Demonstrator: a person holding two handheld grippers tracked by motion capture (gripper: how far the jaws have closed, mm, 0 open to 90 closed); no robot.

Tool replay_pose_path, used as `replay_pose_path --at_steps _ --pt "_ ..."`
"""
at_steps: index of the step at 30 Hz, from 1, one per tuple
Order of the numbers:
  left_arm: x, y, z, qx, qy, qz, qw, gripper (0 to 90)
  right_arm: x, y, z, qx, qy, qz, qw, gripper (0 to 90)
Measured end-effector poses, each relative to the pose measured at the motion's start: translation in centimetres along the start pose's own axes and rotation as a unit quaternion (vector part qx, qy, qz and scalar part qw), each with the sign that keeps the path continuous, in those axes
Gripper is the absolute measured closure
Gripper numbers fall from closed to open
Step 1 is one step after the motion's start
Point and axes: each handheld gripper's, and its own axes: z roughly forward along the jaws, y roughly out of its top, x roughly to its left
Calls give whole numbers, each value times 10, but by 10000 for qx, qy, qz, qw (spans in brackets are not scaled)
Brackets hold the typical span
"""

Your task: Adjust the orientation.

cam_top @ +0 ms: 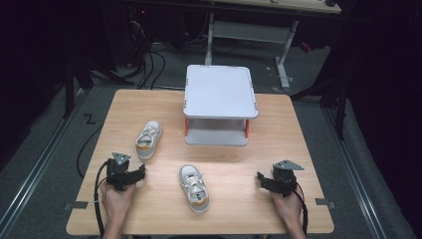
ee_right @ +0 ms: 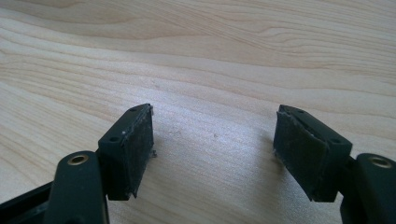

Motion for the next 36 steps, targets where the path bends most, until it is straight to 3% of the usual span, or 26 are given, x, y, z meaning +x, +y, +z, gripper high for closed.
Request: replay_pose_path --at_steps 10,14,16,18,29,36 --pt "1 0 0 -6 -16 -2 10000 244 0 0 0 1 4 -3 10000 286" --pt "3 1 -2 22 7 2 10000 308 0 0 0 3 5 -3 10000 286" --pt "4 3 -3 87 -159 -22 9998 318 0 0 0 1 5 -3 10000 286" --pt "4 4 -3 85 -189 -32 9998 319 0 0 0 2 4 -3 10000 286" --pt "4 32 -28 -259 -495 -110 9984 317 0 0 0 0 19 -16 10000 286" --pt "8 55 -33 -361 -555 -115 9977 315 0 0 0 1 21 -19 10000 286"
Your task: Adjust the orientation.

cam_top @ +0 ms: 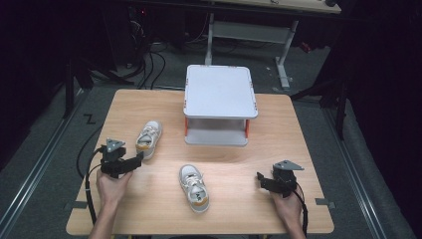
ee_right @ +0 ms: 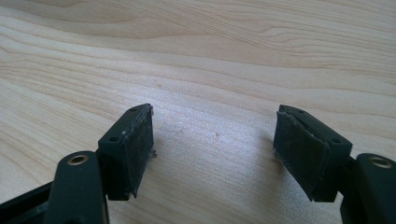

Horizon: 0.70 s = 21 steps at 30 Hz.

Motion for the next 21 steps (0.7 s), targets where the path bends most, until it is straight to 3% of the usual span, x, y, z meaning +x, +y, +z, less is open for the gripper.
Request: replay_pose_path --at_steps 5,11,21 --pt "3 20 8 76 65 62 9999 333 0 0 0 1 4 2 10000 286" --pt "9 38 29 292 206 39 9994 365 0 0 0 1 12 -11 10000 286" --pt "9 39 56 568 319 138 9978 405 0 0 0 6 22 -16 10000 286"
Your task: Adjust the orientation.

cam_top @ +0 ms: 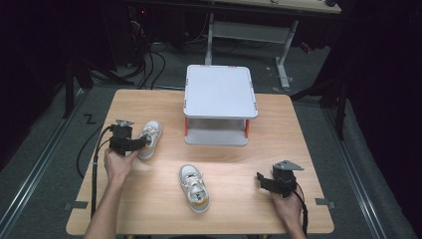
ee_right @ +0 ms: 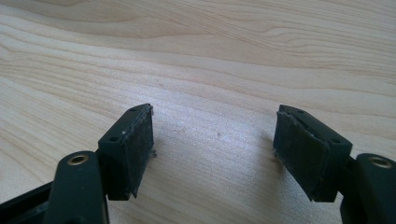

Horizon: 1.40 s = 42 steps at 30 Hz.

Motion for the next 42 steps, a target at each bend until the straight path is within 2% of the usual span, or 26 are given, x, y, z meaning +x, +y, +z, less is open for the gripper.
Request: replay_pose_path --at_steps 7,12,13,20,24,31,34,40,42 --pt "2 -1 11 108 -74 -63 9999 486 0 0 0 1 4 -1 10000 286" --pt "3 -1 12 103 -166 -75 9998 627 0 0 0 3 4 -1 10000 286" --pt "2 -1 11 108 -152 -43 9998 665 0 0 0 2 4 -1 10000 286" --pt "2 -1 10 126 32 -24 9999 761 0 0 0 3 4 0 10000 287" --pt "-2 -1 8 154 98 43 9998 790 0 0 0 3 5 0 10000 286" --pt "-10 -2 0 199 48 175 9996 831 0 0 0 3 6 -1 10000 286" --pt "-13 -3 -3 218 -2 277 9994 843 0 0 0 2 6 1 10000 286" --pt "-19 -7 -8 163 -112 277 9994 847 0 0 0 2 4 1 10000 286" --pt "-20 -8 -10 124 -164 337 9992 846 0 0 0 3 4 1 10000 286"
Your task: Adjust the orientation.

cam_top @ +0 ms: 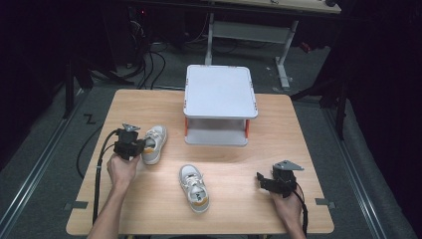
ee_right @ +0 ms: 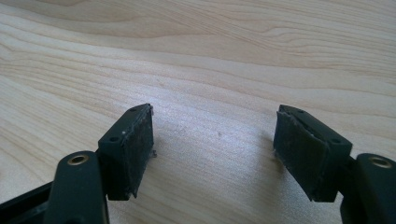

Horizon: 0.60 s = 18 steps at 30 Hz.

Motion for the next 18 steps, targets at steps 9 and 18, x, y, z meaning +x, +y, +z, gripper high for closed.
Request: replay_pose_path --at_steps 9,18 --pt "-7 -1 -10 -125 -140 106 9998 846 0 0 0 -1 3 1 10000 286" --pt "-21 1 -24 -261 -356 223 9988 846 0 0 0 0 2 -1 10000 286"
